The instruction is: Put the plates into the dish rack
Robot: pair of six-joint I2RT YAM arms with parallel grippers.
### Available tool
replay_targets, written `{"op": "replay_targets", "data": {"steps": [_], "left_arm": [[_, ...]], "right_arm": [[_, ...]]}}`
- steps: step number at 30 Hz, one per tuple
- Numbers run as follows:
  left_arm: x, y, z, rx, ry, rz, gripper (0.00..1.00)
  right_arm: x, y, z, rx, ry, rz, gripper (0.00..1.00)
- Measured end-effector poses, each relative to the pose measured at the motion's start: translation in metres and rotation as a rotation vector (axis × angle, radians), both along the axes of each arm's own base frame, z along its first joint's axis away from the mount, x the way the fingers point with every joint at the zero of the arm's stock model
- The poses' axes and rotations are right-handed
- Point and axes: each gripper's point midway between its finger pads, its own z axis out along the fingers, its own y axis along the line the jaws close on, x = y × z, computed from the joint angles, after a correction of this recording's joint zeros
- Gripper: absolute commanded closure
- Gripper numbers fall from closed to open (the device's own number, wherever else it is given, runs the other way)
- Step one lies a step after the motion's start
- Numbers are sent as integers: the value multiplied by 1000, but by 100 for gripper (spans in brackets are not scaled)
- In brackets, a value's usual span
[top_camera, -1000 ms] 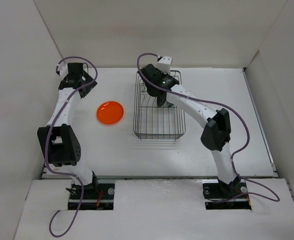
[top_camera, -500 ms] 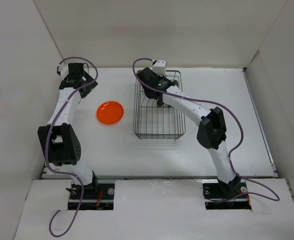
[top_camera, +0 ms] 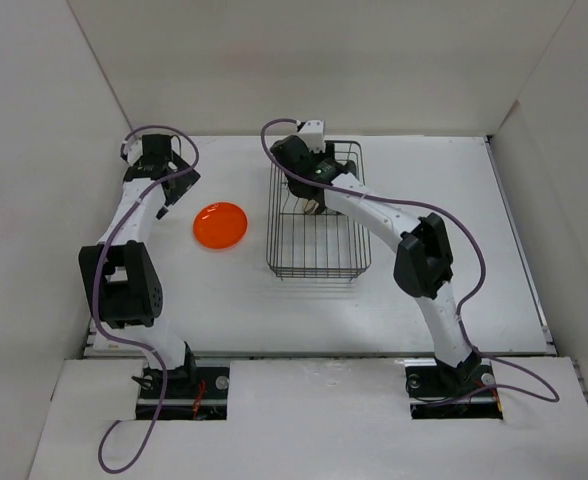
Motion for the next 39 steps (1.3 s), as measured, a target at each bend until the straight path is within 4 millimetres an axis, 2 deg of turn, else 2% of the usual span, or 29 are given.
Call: {"op": "replay_targets", "data": {"steps": [3,5,8,11,12,13,16,20,22,26,32,36,37,39], "left_arm": [[-10,-6,-18,-32,35,-11,2],[-23,-12,-33,-58,67,-23,4],[-47,-19,-45,-96,94,-39,8],[-65,-23,-42,-115,74,-49,16],[-68,-24,-40,-119,64,-51,22],[-72,-25,-39,-124,56,-55,24],[-73,-29,-44,-150,35,-61,34],[-78,-37,-66,-204,40,-62,36],[-83,-42,-79,-237,45,-56,36],[-93,-47,-100,-286,55,-28,34],[-87,-49,-108,-328,-9,23,34],[-77,-48,-111,-355,-40,51,43],[-75,-48,-114,-361,-40,57,49],[-74,-49,-124,-373,-23,71,54]], "right_arm": [[0,0,4,-7,-3,13,20],[-1,0,10,-5,-8,26,2],[-10,-3,34,-1,-19,73,0],[-19,-4,77,40,-68,133,0],[-25,-5,104,76,-112,165,0],[-27,-5,111,85,-123,174,0],[-43,-8,151,142,-189,241,0],[-68,-4,184,204,-242,347,0],[-80,2,190,231,-252,406,0],[-97,10,187,257,-239,510,0],[-115,12,189,289,-243,594,0],[-126,8,203,320,-279,622,0],[-128,7,207,328,-290,628,0],[-134,3,212,337,-304,635,0]]}}
